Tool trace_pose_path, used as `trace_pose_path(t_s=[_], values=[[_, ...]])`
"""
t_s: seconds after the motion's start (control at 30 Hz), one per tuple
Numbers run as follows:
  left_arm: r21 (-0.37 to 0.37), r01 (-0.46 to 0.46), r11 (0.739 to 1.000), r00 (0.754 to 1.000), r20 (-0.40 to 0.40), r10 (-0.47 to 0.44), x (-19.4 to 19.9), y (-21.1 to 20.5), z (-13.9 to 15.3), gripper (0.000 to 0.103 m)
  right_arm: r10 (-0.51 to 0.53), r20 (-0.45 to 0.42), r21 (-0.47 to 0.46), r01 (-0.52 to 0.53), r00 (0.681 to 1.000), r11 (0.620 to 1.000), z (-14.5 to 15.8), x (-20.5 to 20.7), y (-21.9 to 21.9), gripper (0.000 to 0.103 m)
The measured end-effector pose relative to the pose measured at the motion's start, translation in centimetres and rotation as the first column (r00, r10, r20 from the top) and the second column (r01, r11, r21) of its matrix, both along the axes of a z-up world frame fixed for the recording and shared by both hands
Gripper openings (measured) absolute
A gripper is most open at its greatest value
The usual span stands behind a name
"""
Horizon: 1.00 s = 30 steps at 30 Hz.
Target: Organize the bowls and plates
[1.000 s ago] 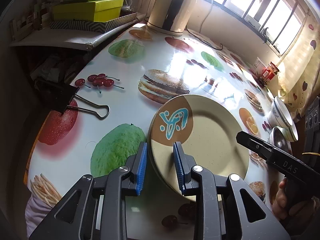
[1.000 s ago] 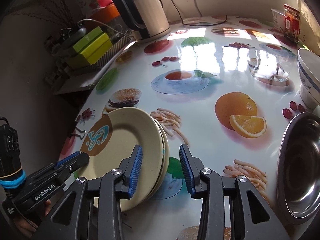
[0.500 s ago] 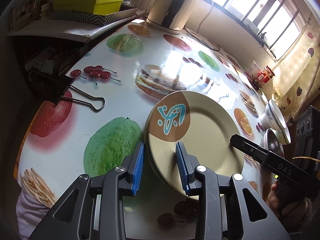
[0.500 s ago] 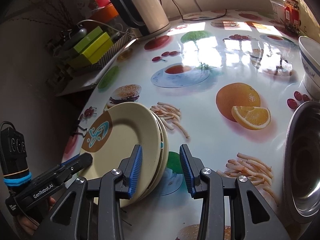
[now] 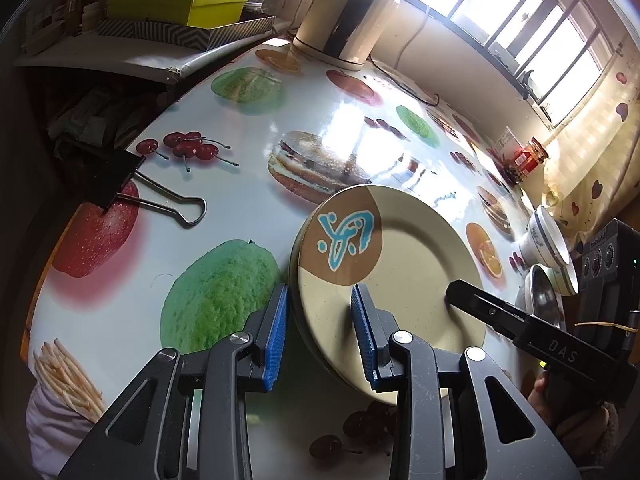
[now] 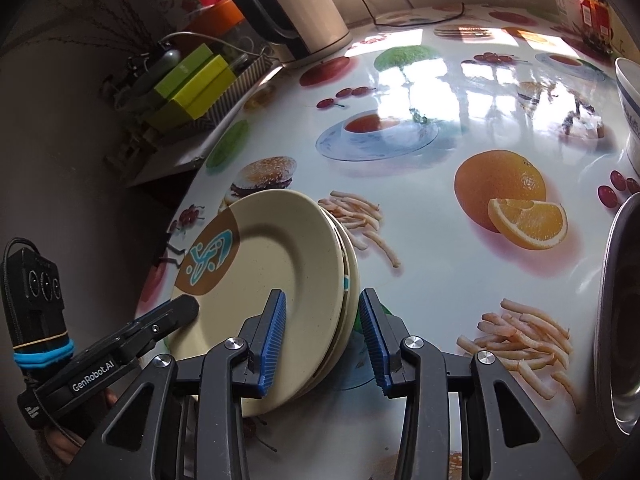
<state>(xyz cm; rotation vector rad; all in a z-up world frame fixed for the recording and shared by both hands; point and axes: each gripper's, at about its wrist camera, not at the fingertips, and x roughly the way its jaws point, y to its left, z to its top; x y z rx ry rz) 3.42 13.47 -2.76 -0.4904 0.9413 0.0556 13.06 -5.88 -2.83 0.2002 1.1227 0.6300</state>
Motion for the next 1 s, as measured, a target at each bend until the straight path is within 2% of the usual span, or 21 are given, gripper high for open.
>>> trace_pose_path(t_s=[1.0], values=[[0.04, 0.036, 0.999, 0.999, -0.018, -0.035, 5.8, -0.6, 0.3, 0.033, -0.073, 0.025, -0.041, 0.074, 0.997, 0.996, 0.1, 5.4, 0.7, 0.038]])
